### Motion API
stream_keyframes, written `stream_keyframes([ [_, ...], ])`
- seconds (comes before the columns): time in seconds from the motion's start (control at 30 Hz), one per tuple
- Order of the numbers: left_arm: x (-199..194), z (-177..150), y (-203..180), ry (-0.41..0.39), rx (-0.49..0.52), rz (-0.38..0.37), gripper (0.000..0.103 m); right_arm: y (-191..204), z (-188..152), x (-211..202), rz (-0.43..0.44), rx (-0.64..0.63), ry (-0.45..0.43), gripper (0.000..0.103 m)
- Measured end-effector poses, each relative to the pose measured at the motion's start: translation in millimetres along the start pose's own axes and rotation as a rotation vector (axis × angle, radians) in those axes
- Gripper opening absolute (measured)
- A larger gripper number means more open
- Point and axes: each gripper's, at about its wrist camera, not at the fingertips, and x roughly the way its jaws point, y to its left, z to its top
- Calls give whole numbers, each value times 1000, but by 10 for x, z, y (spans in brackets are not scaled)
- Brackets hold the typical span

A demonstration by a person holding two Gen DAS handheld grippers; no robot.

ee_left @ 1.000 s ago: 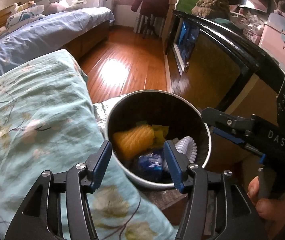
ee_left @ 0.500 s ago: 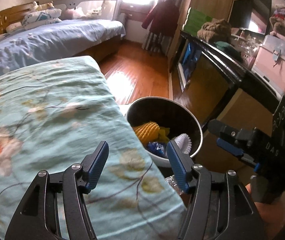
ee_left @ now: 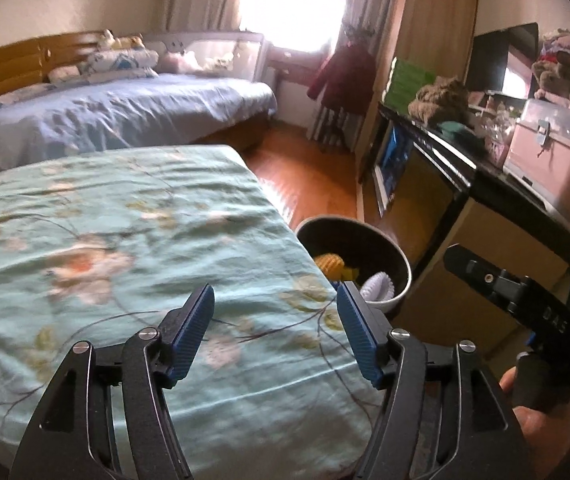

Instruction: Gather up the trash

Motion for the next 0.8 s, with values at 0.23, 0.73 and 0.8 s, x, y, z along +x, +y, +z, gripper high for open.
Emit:
stream_keyframes([
  [0.23,-490,41,29,-176,13,92,100,379,69,-268,-15,-172,-140,103],
  [0.73,-546,-42,138,-252,41,331,103,470,-33,-99,4,-233,-143,103],
  [0.8,-520,-47,170,-245,31,337,103,482,-28,-72,5,-237,-139,103],
])
